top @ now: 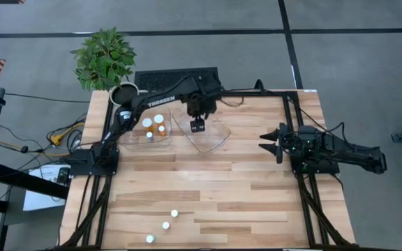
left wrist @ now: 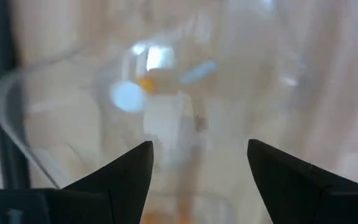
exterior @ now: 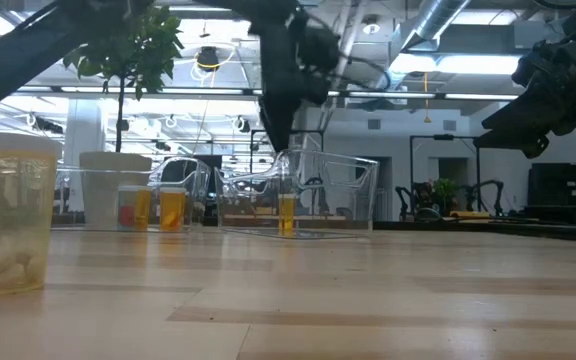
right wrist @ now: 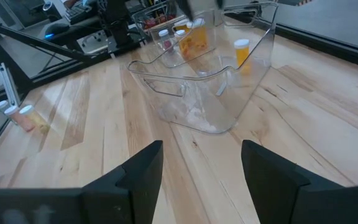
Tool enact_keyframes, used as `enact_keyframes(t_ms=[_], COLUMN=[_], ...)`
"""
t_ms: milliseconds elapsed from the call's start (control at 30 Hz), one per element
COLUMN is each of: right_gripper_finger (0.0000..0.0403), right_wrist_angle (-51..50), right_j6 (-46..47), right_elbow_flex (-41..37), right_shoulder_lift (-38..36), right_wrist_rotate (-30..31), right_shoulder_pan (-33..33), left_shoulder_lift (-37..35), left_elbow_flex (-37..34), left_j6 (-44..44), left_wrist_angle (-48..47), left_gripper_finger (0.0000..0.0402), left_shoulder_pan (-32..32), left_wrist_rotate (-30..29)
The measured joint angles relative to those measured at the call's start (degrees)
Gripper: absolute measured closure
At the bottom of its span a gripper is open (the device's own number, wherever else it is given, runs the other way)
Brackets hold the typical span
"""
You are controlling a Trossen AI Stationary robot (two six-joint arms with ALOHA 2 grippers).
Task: Pick and place medicine bottles into bin by pill shape (circle, oval)
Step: Put the small yellow tablet bottle into the right transparent bin
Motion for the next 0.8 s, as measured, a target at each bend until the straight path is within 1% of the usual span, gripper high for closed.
enact_keyframes(t_ms=[100,233,267,433,533,667,733,800], right_gripper_finger=[0.0178,0.0178,0.0178,0.0178,0.0178,0.0178,0.0178,0.0178], right_wrist_angle=[0.0,0.0,0.0,-0.1,-0.1,0.0,0.0,0.0], right_j6=[0.0,0.0,0.0,0.0,0.0,0.0,0.0,0.0], right_elbow_flex=[0.0,0.0,0.0,0.0,0.0,0.0,0.0,0.0], right_shoulder_lift=[0.0,0.0,0.0,0.0,0.0,0.0,0.0,0.0], right_wrist_rotate=[0.0,0.0,0.0,0.0,-0.1,-0.1,-0.1,-0.1], right_shoulder_pan=[0.0,0.0,0.0,0.0,0.0,0.0,0.0,0.0], left_shoulder_lift=[0.0,-2.0,-2.6,-3.5,-3.7,-3.7,-3.7,-3.7], left_elbow_flex=[2.8,2.1,1.9,0.8,0.8,0.8,0.8,0.9], left_j6=[-1.9,-4.9,-5.4,-11.9,-16.5,-23.8,-28.7,-33.3], left_wrist_angle=[-5.0,-4.9,-4.5,-4.5,-4.6,-4.5,-3.9,-2.8], left_gripper_finger=[0.0145,0.0145,0.0145,0.0145,0.0145,0.0145,0.0145,0.0145], left_shoulder_pan=[-3.8,-10.9,-13.1,-25.0,-33.0,-43.1,-47.2,-50.7], left_wrist_rotate=[0.7,5.7,6.1,3.9,1.1,-6.9,-11.2,-13.8])
